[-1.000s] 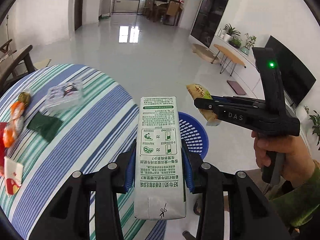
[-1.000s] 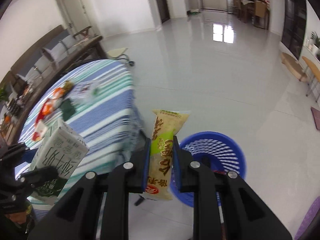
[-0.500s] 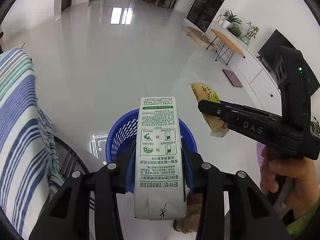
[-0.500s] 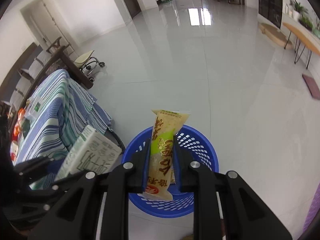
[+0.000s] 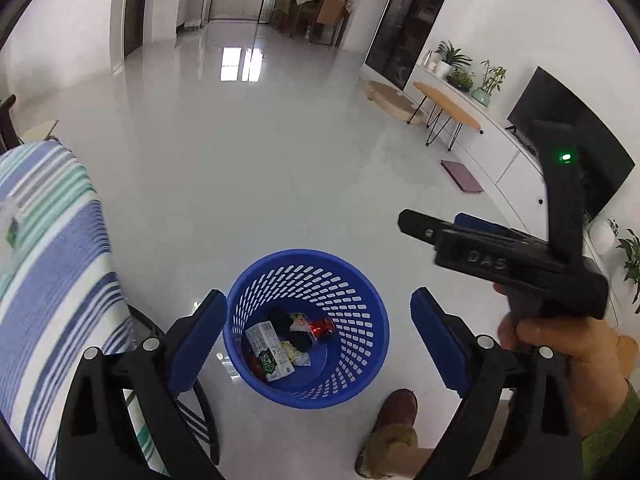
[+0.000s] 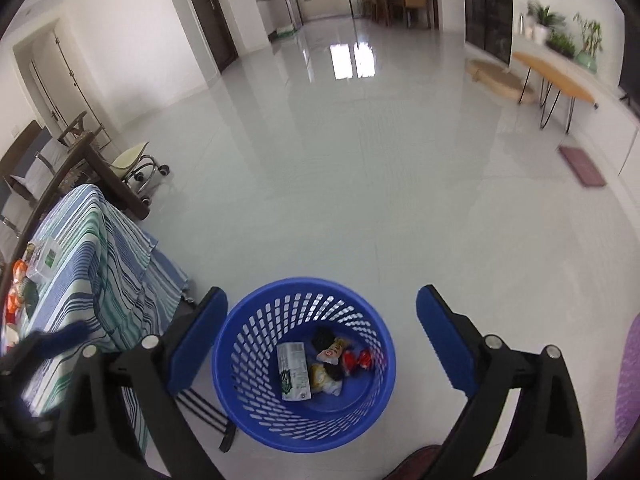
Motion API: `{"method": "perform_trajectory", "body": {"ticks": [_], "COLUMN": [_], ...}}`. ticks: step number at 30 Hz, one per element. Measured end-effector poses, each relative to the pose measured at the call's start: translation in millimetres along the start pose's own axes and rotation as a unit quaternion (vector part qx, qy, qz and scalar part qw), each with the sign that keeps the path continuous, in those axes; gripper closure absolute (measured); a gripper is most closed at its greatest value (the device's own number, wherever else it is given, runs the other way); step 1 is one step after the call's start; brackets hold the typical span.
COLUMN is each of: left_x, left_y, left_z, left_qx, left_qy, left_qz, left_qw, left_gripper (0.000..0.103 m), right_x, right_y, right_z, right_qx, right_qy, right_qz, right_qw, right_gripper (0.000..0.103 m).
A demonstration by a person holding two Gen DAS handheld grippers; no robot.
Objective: Collect trash
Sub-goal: 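Return both tools to the table above the red wrapper and paper cup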
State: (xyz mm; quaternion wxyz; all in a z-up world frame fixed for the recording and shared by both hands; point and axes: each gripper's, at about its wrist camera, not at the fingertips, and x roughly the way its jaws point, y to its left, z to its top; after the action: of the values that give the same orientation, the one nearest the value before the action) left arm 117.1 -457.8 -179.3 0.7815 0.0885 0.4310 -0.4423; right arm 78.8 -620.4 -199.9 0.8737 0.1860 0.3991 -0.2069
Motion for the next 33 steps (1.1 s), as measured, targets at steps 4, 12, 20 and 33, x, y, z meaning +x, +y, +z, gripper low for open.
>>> {"method": "perform_trajectory", "body": {"ticks": [4,12,20,33], "left_x": [-71,-180,-246,-271], "left_y": [16,118,232,327], "left_z": [-26,-135,-195,-203], "left_qx": [0.009,-0.033,-0.093,-0.109], "left_qy": [-0.015,0.003,0.011,-0.004], "left_qz": [0.013,0.138,0.224,0.258], "left_qw": [0.9998,0.9899,0.97,0.96], "left_gripper": [0.006,0.006,0.006,0.006], "right_x": [-25,-63,-68,-24], "right_y": [56,205,331,383], "right_z": [-16,-84,-129,-137], "right_qx": [-0.064,-0.182,-0.251,-0.24], "right_qy": [-0.03,-0.033,0.011,0.051], "right_qz": [0.004,0.109,0.162,0.11], "right_qw": [0.997,0.977,0.954,0.963], "right_gripper": [0.01,0.006,0.006,0.005]}}
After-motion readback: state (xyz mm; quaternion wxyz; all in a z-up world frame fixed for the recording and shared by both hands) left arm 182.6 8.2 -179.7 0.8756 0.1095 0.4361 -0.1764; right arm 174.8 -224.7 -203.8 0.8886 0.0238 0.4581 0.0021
